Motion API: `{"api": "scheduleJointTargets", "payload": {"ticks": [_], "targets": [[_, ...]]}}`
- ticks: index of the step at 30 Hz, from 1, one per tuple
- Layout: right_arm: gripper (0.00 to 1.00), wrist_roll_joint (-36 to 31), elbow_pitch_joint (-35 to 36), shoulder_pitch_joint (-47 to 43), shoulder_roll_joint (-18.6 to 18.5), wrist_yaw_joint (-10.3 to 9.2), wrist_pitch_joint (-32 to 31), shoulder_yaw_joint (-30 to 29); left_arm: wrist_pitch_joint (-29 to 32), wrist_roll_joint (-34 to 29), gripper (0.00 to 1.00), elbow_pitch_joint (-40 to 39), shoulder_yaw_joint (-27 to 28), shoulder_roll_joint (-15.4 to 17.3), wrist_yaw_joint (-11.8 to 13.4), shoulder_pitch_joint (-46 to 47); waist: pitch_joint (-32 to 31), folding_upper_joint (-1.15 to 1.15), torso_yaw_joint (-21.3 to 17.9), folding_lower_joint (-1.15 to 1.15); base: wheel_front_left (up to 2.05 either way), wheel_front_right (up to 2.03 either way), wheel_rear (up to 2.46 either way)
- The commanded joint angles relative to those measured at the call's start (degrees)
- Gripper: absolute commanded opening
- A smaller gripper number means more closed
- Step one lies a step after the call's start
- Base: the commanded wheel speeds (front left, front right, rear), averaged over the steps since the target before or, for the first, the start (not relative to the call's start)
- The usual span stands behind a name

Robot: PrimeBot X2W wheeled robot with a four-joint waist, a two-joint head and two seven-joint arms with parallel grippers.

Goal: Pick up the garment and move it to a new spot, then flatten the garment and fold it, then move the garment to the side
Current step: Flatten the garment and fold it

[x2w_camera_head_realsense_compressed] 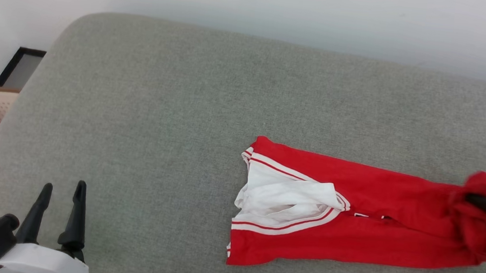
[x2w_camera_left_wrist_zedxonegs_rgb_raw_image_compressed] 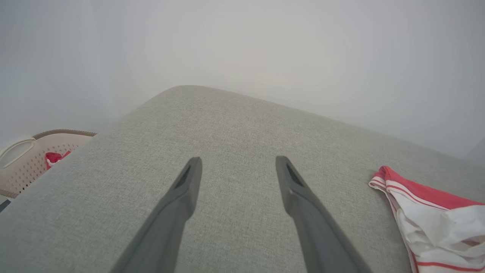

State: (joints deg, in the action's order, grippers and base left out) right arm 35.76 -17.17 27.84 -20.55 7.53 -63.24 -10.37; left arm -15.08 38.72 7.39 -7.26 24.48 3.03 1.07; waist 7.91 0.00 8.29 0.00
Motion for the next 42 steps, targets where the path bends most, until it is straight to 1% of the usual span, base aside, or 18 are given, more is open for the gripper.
{"api": "scheduleJointTargets", "payload": {"ticks": [1, 4, 6, 8, 11, 15, 22, 25, 32, 33, 34, 35, 38, 42], "targets": [[0.0, 0.84, 2.19, -0.54, 1.33, -0.1, -0.82, 1.16, -0.07, -0.14, 1.0, 0.07, 0.21, -0.19, -0.06, -0.42, -0.6, 0.0, -0.43, 0.0, 0.0, 0.0, 0.0], [0.0, 2.16, 6.34, -0.76, 5.05, -0.1, -2.41, 3.78, -0.07, -0.38, 1.0, 0.43, -0.08, -0.45, -0.21, -0.24, -0.97, 0.0, -0.31, 0.0, 0.0, 0.0, 0.0], [0.0, 2.87, 8.04, -0.43, 6.93, -0.1, -2.98, 5.6, -0.07, -0.45, 1.0, 0.7, -0.48, -0.77, -0.5, 0.32, -1.09, 0.0, 0.11, 0.0, 0.0, 0.0, 0.0], [0.0, 3.05, 9.02, -0.15, 9.63, -0.1, -2.73, 7.42, -0.05, -0.54, 1.0, 1.19, -0.92, -1.06, -0.7, 1.04, -1.18, 0.0, 0.74, 0.0, 0.0, 0.0, 0.0], [0.0, 2.32, 8.97, 0.55, 13.06, -0.1, -1.39, 9.86, -0.03, -0.66, 1.0, 2.22, -1.72, -1.67, -1.13, 2.07, -1.26, 0.0, 1.89, 0.0, 0.0, 0.0, 0.0], [0.0, 1.22, 6.83, 1.39, 15.86, -0.1, 1.25, 13.56, -0.03, -1.07, 1.0, 3.71, -2.96, -2.49, -1.99, 3.7, -1.39, 0.0, 3.78, 0.0, 0.0, 0.0, 0.0], [0.0, 0.46, 1.86, 2.97, 17.21, -0.1, 5.27, 20.64, -0.03, -1.39, 1.0, 6.19, -4.7, -4.05, -3.63, 6.45, -1.39, 0.0, 7.08, 0.0, 0.0, 0.0, 0.0], [0.0, 0.28, 0.18, 3.15, 17.26, -0.1, 6.74, 22.07, -0.03, -1.45, 1.0, 6.83, -4.74, -4.32, -3.85, 6.86, -1.37, 0.0, 7.65, 0.0, 0.0, 0.0, 0.0], [0.0, -0.74, -6.98, 5.03, 17.49, -0.1, 12.44, 25.89, -0.05, -1.73, 1.0, 8.17, -4.04, -5.4, -4.87, 7.55, -1.39, 0.0, 8.12, 0.0, 0.0, 0.0, 0.0], [0.15, -0.44, -7.88, 5.42, 17.53, -0.1, 13.0, 26.38, -0.05, -1.84, 1.0, 8.34, -3.92, -5.53, -5.03, 7.57, -1.41, 0.0, 8.05, 0.0, 0.0, 0.0, 0.0], [0.41, -0.1, -8.48, 5.85, 17.57, -0.1, 13.63, 26.82, -0.06, -1.94, 1.0, 8.44, -3.79, -5.69, -5.13, 7.69, -1.46, 0.0, 7.97, 0.0, 0.0, 0.0, 0.0], [1.0, 0.21, -8.96, 6.26, 17.59, -0.1, 14.32, 27.14, -0.06, -2.09, 1.0, 8.56, -3.54, -5.75, -5.21, 7.74, -1.52, 0.0, 7.78, 0.0, 0.0, 0.0, 0.0], [1.0, 1.67, -10.01, 7.2, 17.62, -0.1, 15.62, 28.18, -0.06, -2.34, 1.0, 8.74, -2.69, -5.73, -5.5, 7.7, -1.81, 0.0, 6.98, 0.0, 0.0, 0.0, 0.0], [1.0, 4.08, -9.1, 8.22, 17.51, -0.1, 16.87, 29.08, -0.06, -2.7, 1.0, 8.68, -1.58, -5.6, -5.7, 6.9, -2.37, 0.0, 5.26, 0.0, 0.0, 0.0, 0.0]]}}
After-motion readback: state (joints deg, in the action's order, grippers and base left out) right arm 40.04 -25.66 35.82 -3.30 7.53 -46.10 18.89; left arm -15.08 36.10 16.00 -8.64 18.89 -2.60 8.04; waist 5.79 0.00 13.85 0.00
